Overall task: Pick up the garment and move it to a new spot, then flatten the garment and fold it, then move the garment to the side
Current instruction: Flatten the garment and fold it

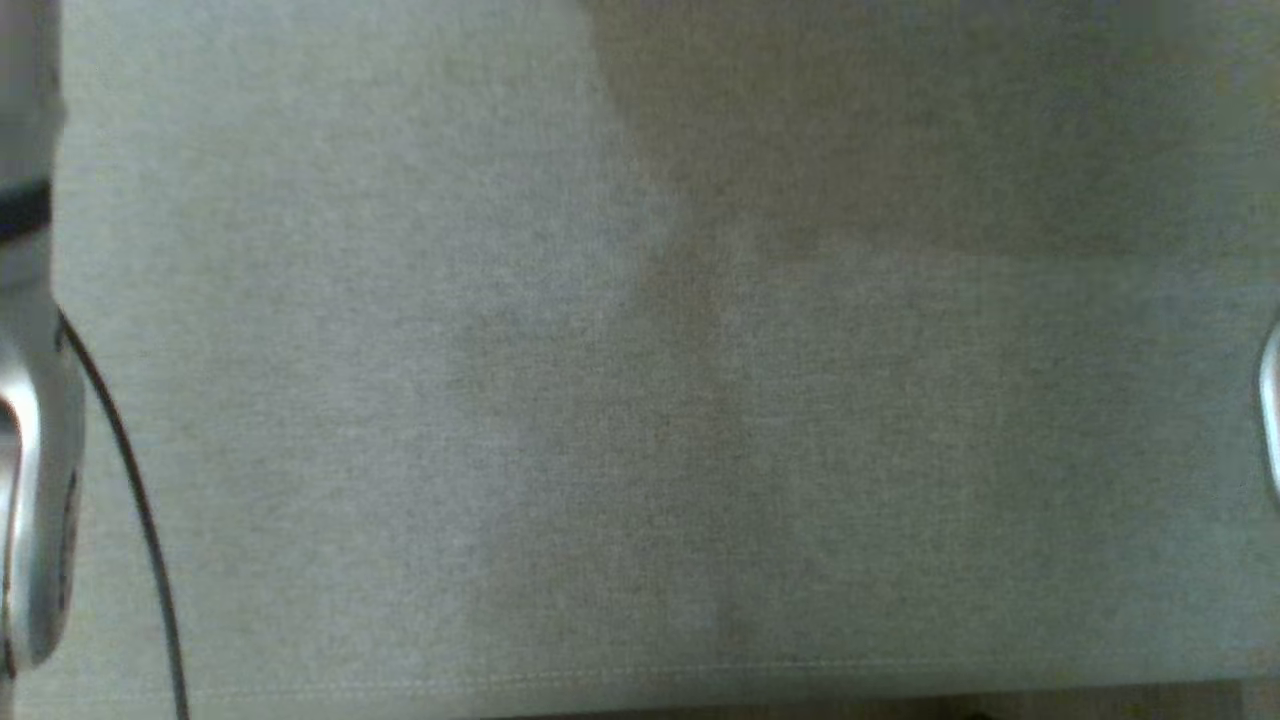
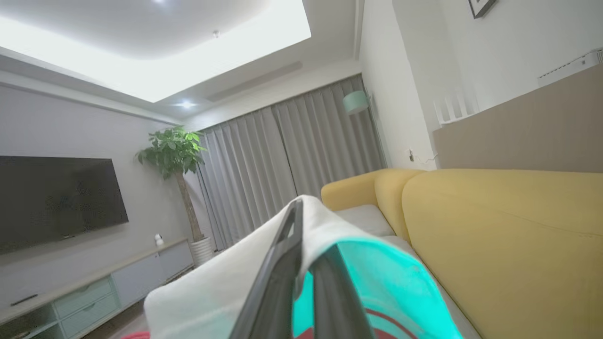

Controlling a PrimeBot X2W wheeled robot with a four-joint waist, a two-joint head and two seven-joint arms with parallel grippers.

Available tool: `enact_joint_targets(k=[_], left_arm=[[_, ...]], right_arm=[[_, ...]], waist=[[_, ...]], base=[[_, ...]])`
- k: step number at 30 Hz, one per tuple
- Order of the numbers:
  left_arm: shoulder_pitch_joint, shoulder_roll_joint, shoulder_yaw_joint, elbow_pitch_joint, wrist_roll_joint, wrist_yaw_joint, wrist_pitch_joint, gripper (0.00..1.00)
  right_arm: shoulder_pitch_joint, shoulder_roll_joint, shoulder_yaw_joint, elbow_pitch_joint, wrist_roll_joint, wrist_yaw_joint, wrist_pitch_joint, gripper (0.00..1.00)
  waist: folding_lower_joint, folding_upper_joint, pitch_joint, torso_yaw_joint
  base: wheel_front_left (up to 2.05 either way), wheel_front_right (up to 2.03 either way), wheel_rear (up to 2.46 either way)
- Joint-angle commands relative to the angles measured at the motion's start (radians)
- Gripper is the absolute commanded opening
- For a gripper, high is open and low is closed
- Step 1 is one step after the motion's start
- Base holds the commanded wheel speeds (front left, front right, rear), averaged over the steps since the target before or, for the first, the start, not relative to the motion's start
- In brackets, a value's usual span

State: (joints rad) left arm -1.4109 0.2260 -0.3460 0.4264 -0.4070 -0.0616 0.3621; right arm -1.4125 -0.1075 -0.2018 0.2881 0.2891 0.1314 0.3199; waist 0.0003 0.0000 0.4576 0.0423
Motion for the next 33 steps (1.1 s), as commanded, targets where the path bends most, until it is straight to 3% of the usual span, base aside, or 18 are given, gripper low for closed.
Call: enact_joint_targets(k=[1,5,9,17,23,33], left_arm=[[-0.040,0.029,0.012,0.026,0.022,-0.004,-0.041,0.00],[-0.020,-0.010,-0.017,0.149,0.033,-0.020,-0.166,0.00],[0.124,-0.012,-0.075,0.195,0.040,-0.043,-0.251,0.00],[0.560,0.056,-0.109,0.063,-0.002,-0.037,-0.328,0.00],[0.909,0.103,-0.108,-0.168,-0.046,0.038,-0.321,0.00],[1.382,0.138,-0.119,-0.569,-0.079,0.221,-0.273,0.00]], right_arm=[[-0.031,0.028,0.019,0.008,0.002,-0.001,-0.037,0.00],[0.047,0.018,0.083,0.073,0.056,-0.001,-0.107,0.00],[0.293,-0.015,0.152,0.037,0.159,-0.001,-0.143,0.00],[0.844,-0.057,0.201,-0.148,0.277,-0.001,-0.166,0.00],[1.177,-0.004,0.154,-0.282,0.295,-0.001,-0.155,0.00],[1.628,0.055,0.063,-0.503,0.267,-0.001,-0.098,0.00]], waist=[[-0.0003,0.0000,0.072,-0.016],[-0.0003,0.0000,0.087,-0.033],[-0.0003,0.0000,0.061,-0.049],[-0.0003,0.0000,-0.018,-0.077],[-0.0003,0.0000,-0.119,-0.065],[-0.0003,0.0000,-0.206,-0.041]], base=[[0.00,0.00,0.00],[0.00,0.00,0.00],[0.00,0.00,0.00],[0.00,0.00,0.00],[0.00,0.00,0.00],[0.00,0.00,0.00]])
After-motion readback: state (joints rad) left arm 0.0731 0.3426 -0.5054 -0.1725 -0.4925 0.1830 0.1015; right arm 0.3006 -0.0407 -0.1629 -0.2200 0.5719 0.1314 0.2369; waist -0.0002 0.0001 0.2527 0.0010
